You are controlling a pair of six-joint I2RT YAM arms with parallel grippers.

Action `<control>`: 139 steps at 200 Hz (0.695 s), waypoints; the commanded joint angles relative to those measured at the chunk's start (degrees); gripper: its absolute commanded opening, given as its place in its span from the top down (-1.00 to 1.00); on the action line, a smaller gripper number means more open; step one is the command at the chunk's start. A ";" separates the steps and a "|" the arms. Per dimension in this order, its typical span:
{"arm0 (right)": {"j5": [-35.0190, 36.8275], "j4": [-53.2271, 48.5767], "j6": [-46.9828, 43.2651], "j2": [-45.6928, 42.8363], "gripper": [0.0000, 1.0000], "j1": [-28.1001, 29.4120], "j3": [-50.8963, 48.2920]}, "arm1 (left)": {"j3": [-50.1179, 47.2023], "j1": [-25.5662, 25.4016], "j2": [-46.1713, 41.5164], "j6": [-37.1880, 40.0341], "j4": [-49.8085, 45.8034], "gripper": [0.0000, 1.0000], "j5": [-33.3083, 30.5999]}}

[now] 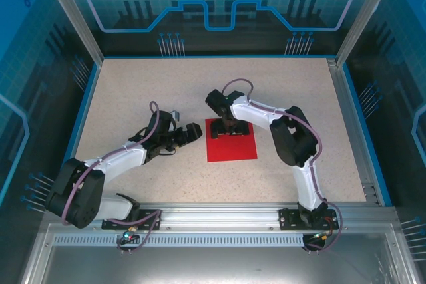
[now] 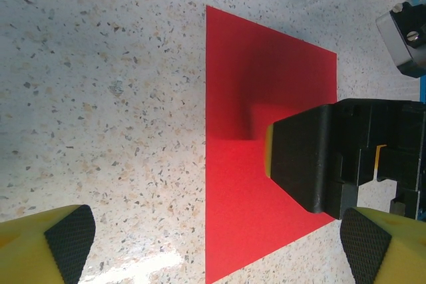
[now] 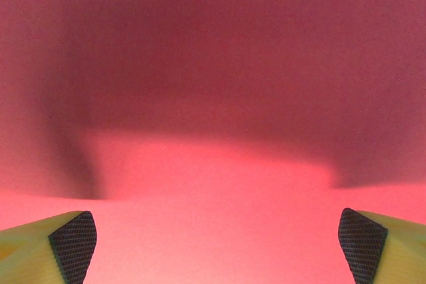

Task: Fold a paper plane with a square sheet of paper (pick it up from the middle)
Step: Fold the square sheet of paper in half at the center of the table.

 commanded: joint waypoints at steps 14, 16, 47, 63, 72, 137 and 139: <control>-2.20 -2.22 0.33 2.73 -0.97 -0.07 1.28 | 2.04 -0.39 0.96 1.61 -1.08 -0.97 -0.12; -2.30 -2.19 0.30 2.90 -0.97 -0.07 1.25 | 2.05 -0.39 1.01 1.65 -1.14 -0.97 -0.08; -2.63 -1.45 1.47 5.00 -0.98 -0.32 -0.32 | 2.19 -0.40 1.29 1.63 -1.16 -0.98 0.20; -4.10 0.06 2.00 5.37 -0.98 -0.37 -1.95 | 2.14 -0.39 1.29 1.66 -1.21 -0.97 0.15; -4.60 0.79 2.05 5.67 -0.98 -0.34 -2.52 | 2.14 -0.40 1.36 1.79 -1.32 -0.98 0.20; -4.56 1.74 0.45 4.75 -0.88 -0.51 -3.25 | 2.46 -0.41 2.19 1.99 -1.54 -0.97 0.49; -4.58 1.77 0.39 4.68 -0.88 -0.50 -3.31 | 2.42 -0.41 2.18 1.96 -1.56 -0.97 0.49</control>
